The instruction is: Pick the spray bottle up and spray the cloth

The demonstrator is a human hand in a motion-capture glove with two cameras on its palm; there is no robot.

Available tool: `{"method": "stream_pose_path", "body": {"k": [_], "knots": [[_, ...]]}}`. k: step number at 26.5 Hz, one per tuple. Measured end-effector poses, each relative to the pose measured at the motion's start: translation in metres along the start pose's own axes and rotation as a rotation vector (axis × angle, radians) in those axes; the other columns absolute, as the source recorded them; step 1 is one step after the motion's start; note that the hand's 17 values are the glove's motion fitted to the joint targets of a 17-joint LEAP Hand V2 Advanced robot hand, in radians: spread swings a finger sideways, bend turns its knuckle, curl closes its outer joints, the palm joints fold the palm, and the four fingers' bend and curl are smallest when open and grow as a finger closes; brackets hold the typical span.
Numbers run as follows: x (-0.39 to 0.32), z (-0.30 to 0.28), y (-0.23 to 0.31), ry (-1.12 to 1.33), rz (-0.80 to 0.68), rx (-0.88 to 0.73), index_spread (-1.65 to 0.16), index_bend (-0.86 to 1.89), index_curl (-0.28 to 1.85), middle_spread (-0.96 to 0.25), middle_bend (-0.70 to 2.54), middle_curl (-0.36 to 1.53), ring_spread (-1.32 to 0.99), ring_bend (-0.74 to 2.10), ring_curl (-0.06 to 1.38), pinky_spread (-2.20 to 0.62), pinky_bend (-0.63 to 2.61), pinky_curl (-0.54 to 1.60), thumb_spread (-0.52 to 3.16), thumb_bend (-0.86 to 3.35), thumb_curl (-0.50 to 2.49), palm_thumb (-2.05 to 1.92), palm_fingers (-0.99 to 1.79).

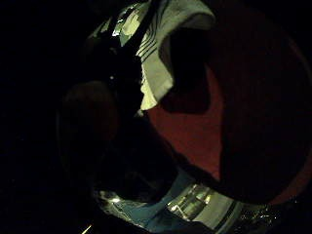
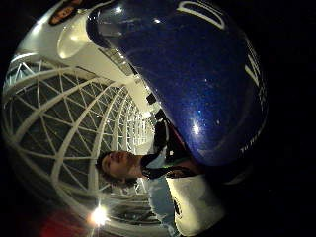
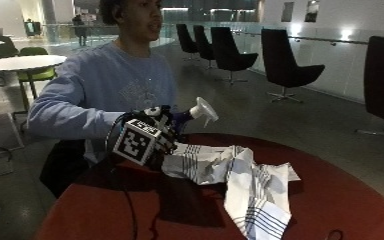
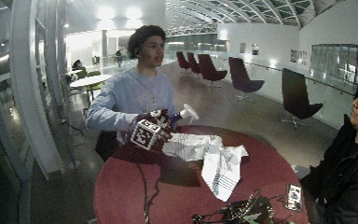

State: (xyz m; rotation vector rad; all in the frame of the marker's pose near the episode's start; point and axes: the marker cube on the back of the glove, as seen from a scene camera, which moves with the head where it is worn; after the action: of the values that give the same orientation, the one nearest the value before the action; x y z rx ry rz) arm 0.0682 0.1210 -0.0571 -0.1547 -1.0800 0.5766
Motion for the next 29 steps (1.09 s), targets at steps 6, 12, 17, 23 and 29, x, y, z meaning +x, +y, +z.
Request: {"method": "stream_pose_path", "body": {"k": [6, 12, 17, 23, 29], "knots": [[-0.0040, -0.0013, -0.0031, -0.007, 0.004, 0.005, -0.36, 0.00, -0.01, 0.01, 0.56, 0.44, 0.08, 0.88, 0.41, 0.27, 0.73, 0.38, 1.00, -0.03, 0.43, 0.65, 0.50], [-0.0027, 0.0044, -0.0019, -0.008, 0.008, -0.024, -0.35, 0.00, -0.01, 0.02, 0.57, 0.44, 0.08, 0.89, 0.41, 0.27, 0.74, 0.38, 1.00, -0.03, 0.43, 0.64, 0.52], [-0.0041, 0.0058, -0.0045, -0.008, 0.010, -0.026, -0.34, 0.00, -0.01, 0.02, 0.58, 0.44, 0.08, 0.90, 0.41, 0.26, 0.74, 0.38, 1.01, -0.03, 0.43, 0.63, 0.53], [-0.0035, 0.0085, -0.0054, -0.005, 0.012, -0.036, -0.34, 0.00, -0.01, 0.02, 0.59, 0.44, 0.08, 0.90, 0.41, 0.26, 0.74, 0.37, 1.01, -0.03, 0.42, 0.63, 0.54], [-0.0067, 0.0085, -0.0080, -0.006, 0.007, -0.025, -0.34, 0.00, -0.01, 0.02, 0.59, 0.44, 0.08, 0.91, 0.41, 0.26, 0.75, 0.37, 1.02, -0.03, 0.42, 0.63, 0.54]]}}
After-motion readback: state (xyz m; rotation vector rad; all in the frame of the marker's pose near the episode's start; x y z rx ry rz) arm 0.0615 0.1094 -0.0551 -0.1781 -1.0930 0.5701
